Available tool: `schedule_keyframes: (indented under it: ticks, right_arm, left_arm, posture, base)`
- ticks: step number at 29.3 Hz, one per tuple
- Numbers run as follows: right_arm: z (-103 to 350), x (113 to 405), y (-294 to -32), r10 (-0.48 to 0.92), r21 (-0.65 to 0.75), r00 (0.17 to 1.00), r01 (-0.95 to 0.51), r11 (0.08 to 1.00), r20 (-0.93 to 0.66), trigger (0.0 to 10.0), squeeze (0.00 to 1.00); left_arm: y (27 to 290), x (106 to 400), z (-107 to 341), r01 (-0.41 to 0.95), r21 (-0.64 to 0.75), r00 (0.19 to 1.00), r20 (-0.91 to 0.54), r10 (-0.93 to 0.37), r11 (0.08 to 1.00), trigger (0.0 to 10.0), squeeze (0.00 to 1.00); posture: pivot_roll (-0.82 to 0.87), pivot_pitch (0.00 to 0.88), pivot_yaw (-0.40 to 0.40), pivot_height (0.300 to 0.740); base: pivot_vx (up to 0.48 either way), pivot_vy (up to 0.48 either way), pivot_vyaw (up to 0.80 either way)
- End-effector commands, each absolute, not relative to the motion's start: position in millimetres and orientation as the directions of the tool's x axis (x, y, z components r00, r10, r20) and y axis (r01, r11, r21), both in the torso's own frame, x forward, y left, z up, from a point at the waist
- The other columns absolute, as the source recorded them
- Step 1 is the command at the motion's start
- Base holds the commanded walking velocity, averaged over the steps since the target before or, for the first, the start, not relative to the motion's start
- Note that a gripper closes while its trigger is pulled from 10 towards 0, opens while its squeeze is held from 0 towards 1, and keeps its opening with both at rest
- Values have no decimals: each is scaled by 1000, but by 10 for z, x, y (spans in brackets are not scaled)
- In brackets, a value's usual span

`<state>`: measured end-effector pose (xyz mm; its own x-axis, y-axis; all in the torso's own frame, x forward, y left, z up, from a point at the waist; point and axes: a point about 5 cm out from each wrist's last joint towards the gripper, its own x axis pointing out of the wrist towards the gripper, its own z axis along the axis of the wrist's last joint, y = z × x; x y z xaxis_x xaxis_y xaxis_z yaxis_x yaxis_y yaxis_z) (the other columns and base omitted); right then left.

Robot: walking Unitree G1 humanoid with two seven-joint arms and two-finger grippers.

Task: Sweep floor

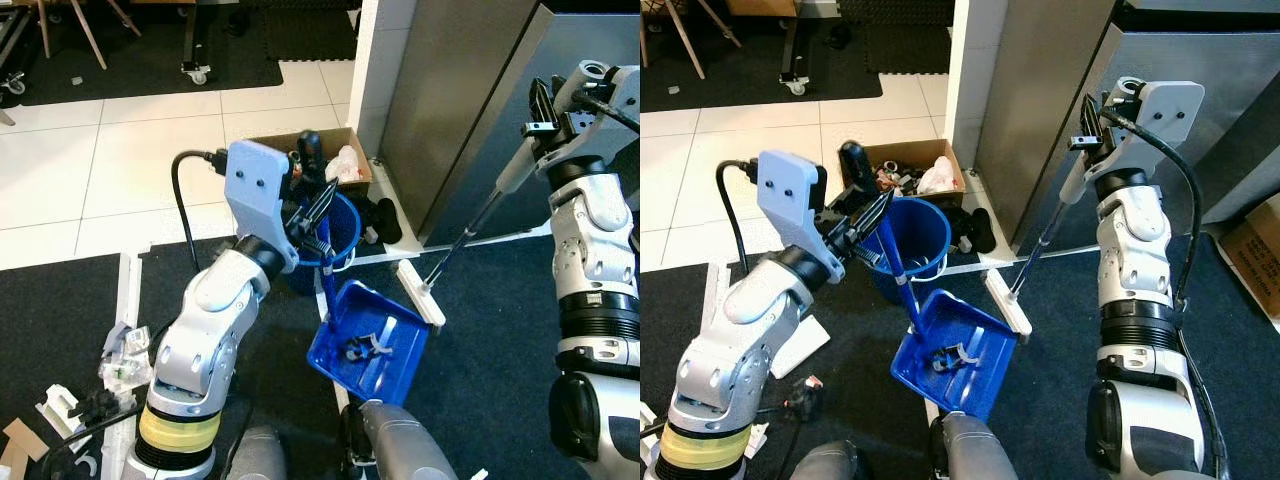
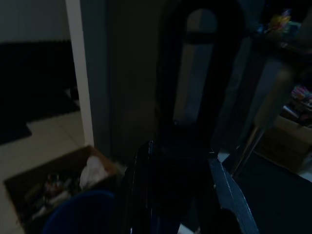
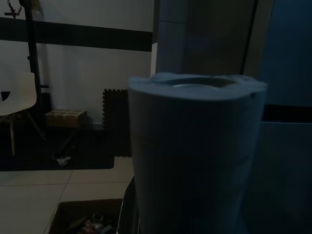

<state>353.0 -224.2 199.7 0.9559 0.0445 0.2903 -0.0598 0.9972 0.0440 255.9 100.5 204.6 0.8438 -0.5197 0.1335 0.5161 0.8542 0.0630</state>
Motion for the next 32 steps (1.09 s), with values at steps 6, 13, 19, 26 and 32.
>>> schedule_keyframes:
  ticks: [6, 13, 19, 26, 32]
  right_arm:
    - [2087, 3561, -2226, 38, 58, 941, -61, 996, 338, 10000, 0]
    - [2074, 3571, -2217, 39, 59, 942, -62, 996, 334, 10000, 0]
    - [2072, 3576, -2222, 39, 59, 942, -62, 996, 334, 10000, 0]
    - [2061, 3583, -2211, 41, 60, 942, -65, 996, 333, 10000, 0]
    - [2053, 3588, -2198, 43, 62, 942, -67, 996, 333, 10000, 0]
  left_arm:
    - [1047, 2594, 2334, 465, 189, 844, 202, -498, 865, 10000, 0]
    - [1441, 2801, 2608, 264, 160, 917, 263, -299, 951, 10000, 0]
    - [1720, 2890, 2740, 112, 144, 943, 296, -150, 983, 10000, 0]
    - [1845, 2914, 2979, 55, 180, 923, 366, -119, 982, 10000, 0]
    - [1996, 2990, 3117, -9, 195, 912, 404, -72, 981, 10000, 0]
  posture:
    - [53, 0, -63, 740]
    - [53, 0, -63, 740]
    - [55, 0, -67, 740]
    - [54, 0, -66, 740]
    - [51, 0, -66, 740]
  base:
    - [0, 0, 0]
    - [0, 0, 0]
    - [0, 0, 0]
    - [0, 0, 0]
    - [0, 0, 0]
